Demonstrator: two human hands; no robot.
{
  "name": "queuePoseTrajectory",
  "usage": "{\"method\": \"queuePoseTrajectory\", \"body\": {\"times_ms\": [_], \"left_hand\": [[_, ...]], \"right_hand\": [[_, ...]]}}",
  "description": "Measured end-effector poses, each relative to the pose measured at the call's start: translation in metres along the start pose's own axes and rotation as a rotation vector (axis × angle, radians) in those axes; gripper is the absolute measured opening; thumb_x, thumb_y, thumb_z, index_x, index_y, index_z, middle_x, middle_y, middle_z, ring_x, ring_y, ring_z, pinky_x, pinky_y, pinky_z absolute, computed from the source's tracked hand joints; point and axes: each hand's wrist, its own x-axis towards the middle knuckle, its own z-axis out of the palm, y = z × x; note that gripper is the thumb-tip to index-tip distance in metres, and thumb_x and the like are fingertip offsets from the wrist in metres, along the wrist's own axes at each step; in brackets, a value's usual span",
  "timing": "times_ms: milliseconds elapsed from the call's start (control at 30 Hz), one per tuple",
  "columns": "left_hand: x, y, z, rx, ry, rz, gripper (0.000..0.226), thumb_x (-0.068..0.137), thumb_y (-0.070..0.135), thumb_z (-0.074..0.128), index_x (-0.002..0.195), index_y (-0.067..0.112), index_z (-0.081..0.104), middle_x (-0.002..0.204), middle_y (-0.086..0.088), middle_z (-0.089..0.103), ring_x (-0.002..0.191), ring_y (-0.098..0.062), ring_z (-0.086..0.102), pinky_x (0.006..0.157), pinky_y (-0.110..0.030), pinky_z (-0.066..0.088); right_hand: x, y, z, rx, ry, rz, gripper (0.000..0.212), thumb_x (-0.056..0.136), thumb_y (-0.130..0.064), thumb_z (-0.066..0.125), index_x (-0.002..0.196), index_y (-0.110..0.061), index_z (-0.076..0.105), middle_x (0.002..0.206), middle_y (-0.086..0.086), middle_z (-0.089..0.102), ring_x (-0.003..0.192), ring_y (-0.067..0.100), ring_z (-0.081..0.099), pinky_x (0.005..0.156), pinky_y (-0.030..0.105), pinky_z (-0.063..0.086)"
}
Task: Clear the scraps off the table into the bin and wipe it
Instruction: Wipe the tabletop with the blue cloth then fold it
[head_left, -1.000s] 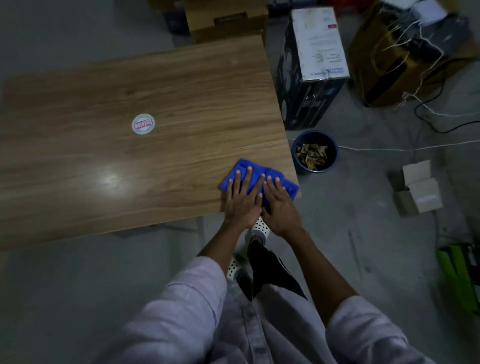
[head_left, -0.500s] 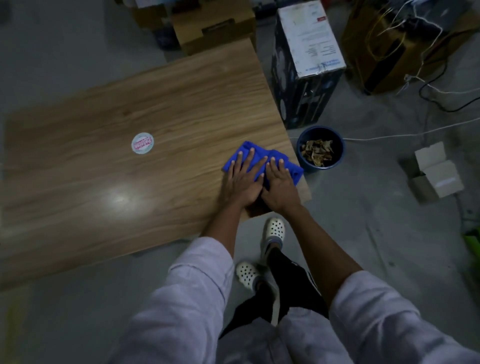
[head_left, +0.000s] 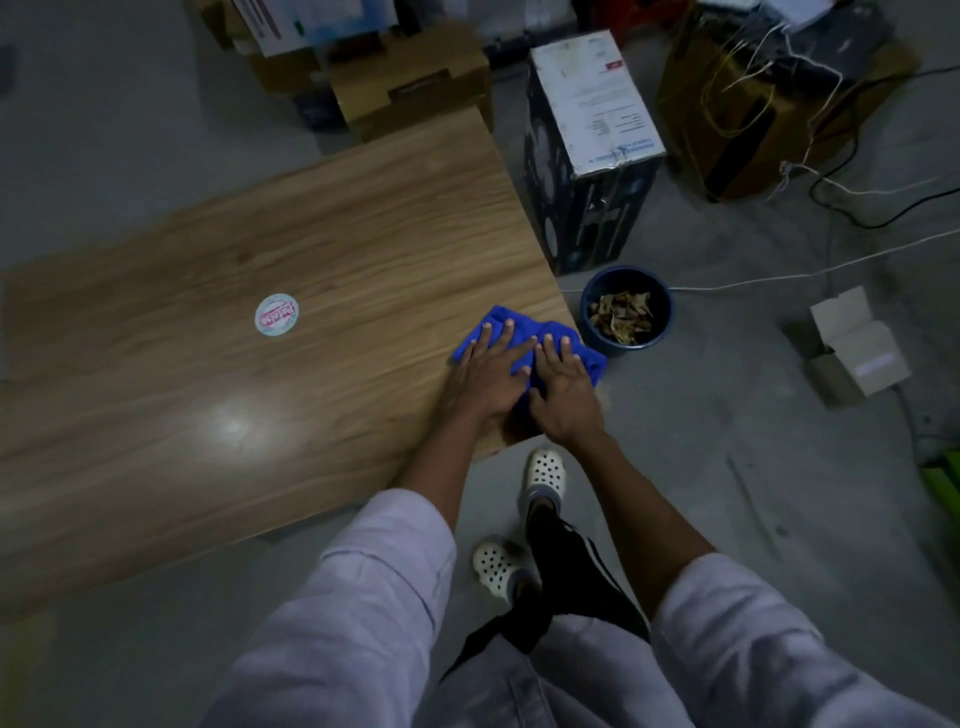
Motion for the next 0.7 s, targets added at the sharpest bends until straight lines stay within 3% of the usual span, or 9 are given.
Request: {"method": "queuePoseTrajectory", "body": {"times_ms": [167, 300, 400, 567, 700], "left_hand": [[-0.013, -0.025, -0.001, 0.012, 0.066, 0.03, 0.055, 0.106, 0.021, 0.039, 0.158, 0.033, 0.026, 0.17, 0.001, 0.006, 0.157, -0.026, -0.006, 0.124, -0.04, 0.002], [-0.049, -0.021, 0.036, 0.012, 0.122, 0.101, 0.053, 0.106, 0.028, 0.03, 0.159, 0.032, 0.022, 0.169, 0.002, 0.004, 0.155, -0.023, -0.012, 0.126, -0.042, -0.002], [-0.049, -0.016, 0.042, 0.028, 0.121, 0.086, 0.058, 0.101, 0.036, 0.019, 0.159, 0.033, 0.017, 0.169, 0.004, 0.001, 0.15, -0.015, -0.021, 0.126, -0.041, -0.004], [-0.012, -0.021, 0.013, 0.028, 0.126, 0.036, 0.055, 0.108, 0.031, 0.034, 0.16, 0.036, 0.017, 0.17, 0.008, 0.0, 0.156, -0.017, -0.012, 0.124, -0.036, -0.004], [-0.009, -0.016, 0.009, 0.015, 0.139, -0.033, 0.054, 0.109, 0.029, 0.033, 0.159, 0.037, 0.016, 0.169, 0.008, -0.001, 0.156, -0.018, -0.011, 0.124, -0.037, -0.004]], "right_hand": [[0.001, -0.021, 0.006, 0.031, -0.057, 0.011, 0.078, 0.095, -0.023, 0.052, 0.16, -0.004, 0.015, 0.169, 0.013, 0.008, 0.157, 0.028, -0.004, 0.126, 0.039, -0.003], [-0.042, 0.014, 0.011, 0.03, -0.056, -0.137, 0.076, 0.088, -0.033, 0.036, 0.158, -0.004, 0.027, 0.167, 0.011, 0.018, 0.156, 0.028, 0.003, 0.127, 0.048, 0.011], [-0.039, 0.024, 0.009, 0.003, -0.052, -0.15, 0.072, 0.089, -0.027, 0.042, 0.157, -0.005, 0.029, 0.166, 0.011, 0.021, 0.155, 0.025, 0.003, 0.127, 0.047, 0.012], [0.011, 0.006, -0.005, 0.0, -0.049, -0.075, 0.076, 0.088, -0.032, 0.041, 0.158, -0.007, 0.029, 0.167, 0.01, 0.02, 0.157, 0.028, 0.004, 0.128, 0.043, 0.007], [0.022, -0.006, -0.006, -0.013, -0.068, -0.032, 0.074, 0.095, -0.02, 0.054, 0.161, -0.009, 0.021, 0.169, 0.008, 0.012, 0.157, 0.027, -0.002, 0.125, 0.039, -0.002]]}}
